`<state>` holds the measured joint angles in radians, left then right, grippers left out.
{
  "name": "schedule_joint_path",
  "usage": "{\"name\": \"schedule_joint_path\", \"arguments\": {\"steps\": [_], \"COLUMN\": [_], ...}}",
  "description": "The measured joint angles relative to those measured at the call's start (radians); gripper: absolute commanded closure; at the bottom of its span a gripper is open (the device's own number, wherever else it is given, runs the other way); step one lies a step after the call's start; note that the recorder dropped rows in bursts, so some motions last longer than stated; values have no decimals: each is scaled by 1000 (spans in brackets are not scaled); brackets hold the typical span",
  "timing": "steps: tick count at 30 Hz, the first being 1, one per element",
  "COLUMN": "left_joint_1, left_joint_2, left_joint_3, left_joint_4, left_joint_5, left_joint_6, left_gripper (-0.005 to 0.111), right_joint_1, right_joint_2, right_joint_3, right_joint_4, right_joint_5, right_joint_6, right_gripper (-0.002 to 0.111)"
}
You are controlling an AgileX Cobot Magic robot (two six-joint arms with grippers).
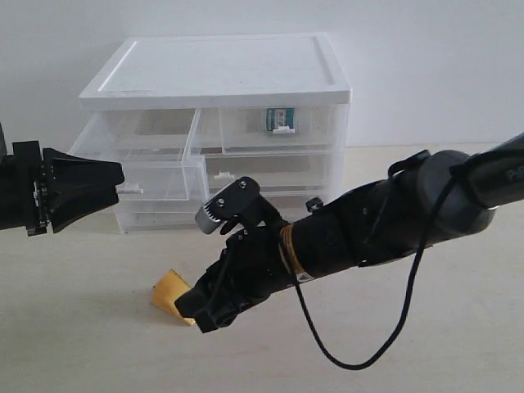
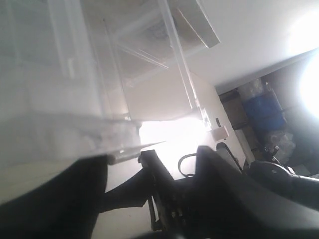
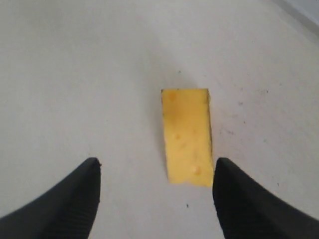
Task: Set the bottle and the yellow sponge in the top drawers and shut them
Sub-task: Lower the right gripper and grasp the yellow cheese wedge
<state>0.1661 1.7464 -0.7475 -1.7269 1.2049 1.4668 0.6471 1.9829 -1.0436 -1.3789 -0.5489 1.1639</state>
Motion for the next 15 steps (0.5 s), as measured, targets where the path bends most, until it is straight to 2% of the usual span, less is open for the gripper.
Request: {"name": "schedule_joint_path", "arguments": {"steps": [5,15], "left_joint_1": [0,0], "left_joint_2": [0,0], "left_joint_3": [-2,-2], "left_joint_4": [0,0], "left_joint_5": [0,0], "left_joint_6": [0,0], "left_gripper": [56,56], "right_joint_1": [21,44], "right_joint_2": [52,173], "right_joint_3": [-29,-126], "right_joint_4": [188,220], "right_joint_5": [38,40], "right_joint_6": [-160,-168], "right_gripper": [49,49]}}
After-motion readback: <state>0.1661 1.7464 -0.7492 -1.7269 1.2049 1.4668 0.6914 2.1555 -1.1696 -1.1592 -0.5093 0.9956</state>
